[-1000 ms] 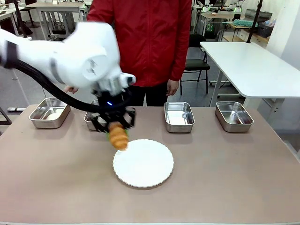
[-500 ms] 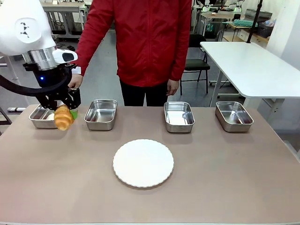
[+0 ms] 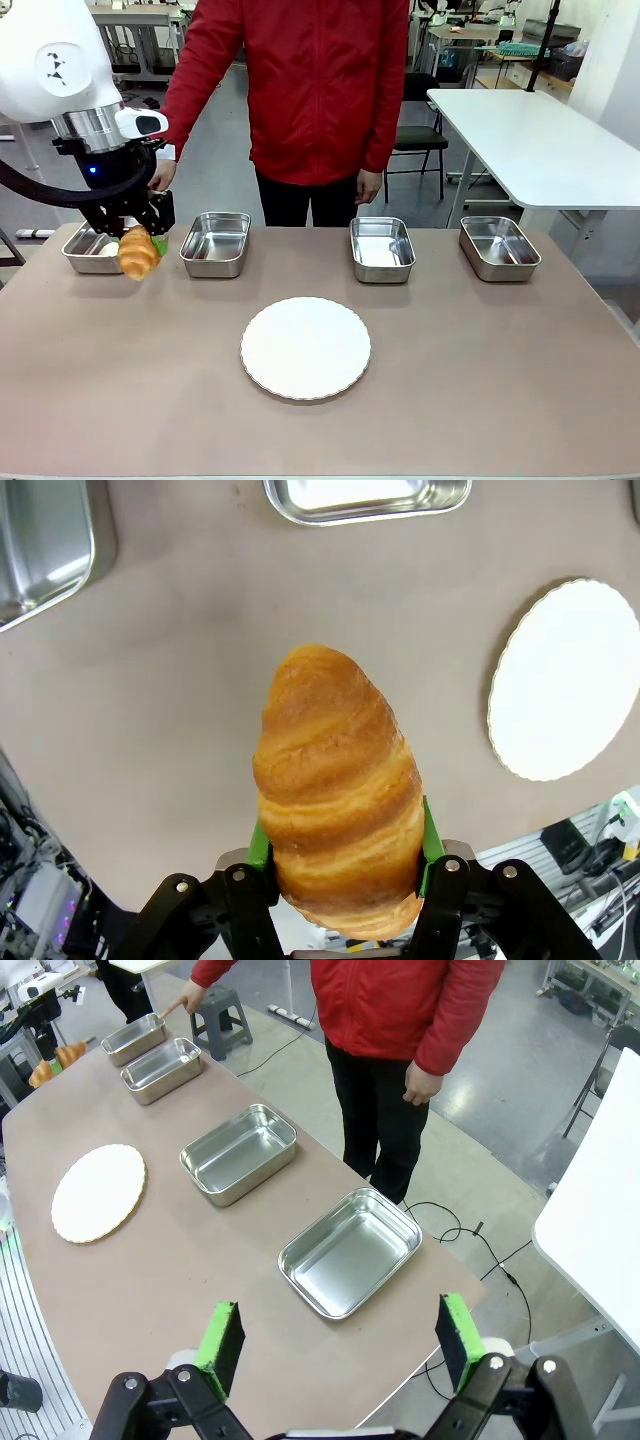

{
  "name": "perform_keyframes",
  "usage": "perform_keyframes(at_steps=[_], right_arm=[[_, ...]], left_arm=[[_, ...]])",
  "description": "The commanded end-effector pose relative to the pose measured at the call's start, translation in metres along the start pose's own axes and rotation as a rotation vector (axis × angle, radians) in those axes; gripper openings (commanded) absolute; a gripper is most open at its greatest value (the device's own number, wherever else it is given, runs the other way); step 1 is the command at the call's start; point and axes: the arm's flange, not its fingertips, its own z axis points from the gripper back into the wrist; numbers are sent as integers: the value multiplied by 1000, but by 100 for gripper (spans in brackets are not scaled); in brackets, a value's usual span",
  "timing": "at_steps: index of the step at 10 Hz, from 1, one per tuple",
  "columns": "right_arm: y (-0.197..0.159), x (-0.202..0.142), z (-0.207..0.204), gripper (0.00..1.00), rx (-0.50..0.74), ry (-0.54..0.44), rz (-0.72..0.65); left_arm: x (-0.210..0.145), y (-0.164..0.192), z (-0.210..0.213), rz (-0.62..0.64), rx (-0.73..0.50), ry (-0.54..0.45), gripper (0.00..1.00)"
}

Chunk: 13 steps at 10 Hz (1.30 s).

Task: Place the bread in the container.
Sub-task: Place the Butter Roll into the Airtight Container indicated by the human.

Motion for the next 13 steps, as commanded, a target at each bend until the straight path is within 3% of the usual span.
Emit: perform_keyframes(at_steps=[1, 3, 5, 6, 7, 8, 9, 13], right_arm=[[0, 1, 1, 100, 3, -11, 6], [0, 1, 1, 100, 3, -11, 6], [0, 1, 1, 100, 3, -11, 6], [0, 1, 1, 100, 3, -11, 6], [0, 1, 1, 100, 3, -11, 6], [0, 1, 1, 100, 3, -11, 6], [0, 1, 1, 100, 3, -11, 6], [0, 1, 1, 100, 3, -11, 6]], left_arm=[[13, 33, 15, 7, 21, -60, 59], [46, 103, 30, -37, 92, -10, 59], [76, 167, 35, -217, 74, -12, 59], [88, 182, 33, -260, 51, -16, 59], [99, 194, 30, -279, -20, -32, 59], [103, 191, 29, -245, -85, 17, 59], [86, 199, 24, -234, 64, -35, 59], [122, 191, -4, -285, 4, -34, 59]])
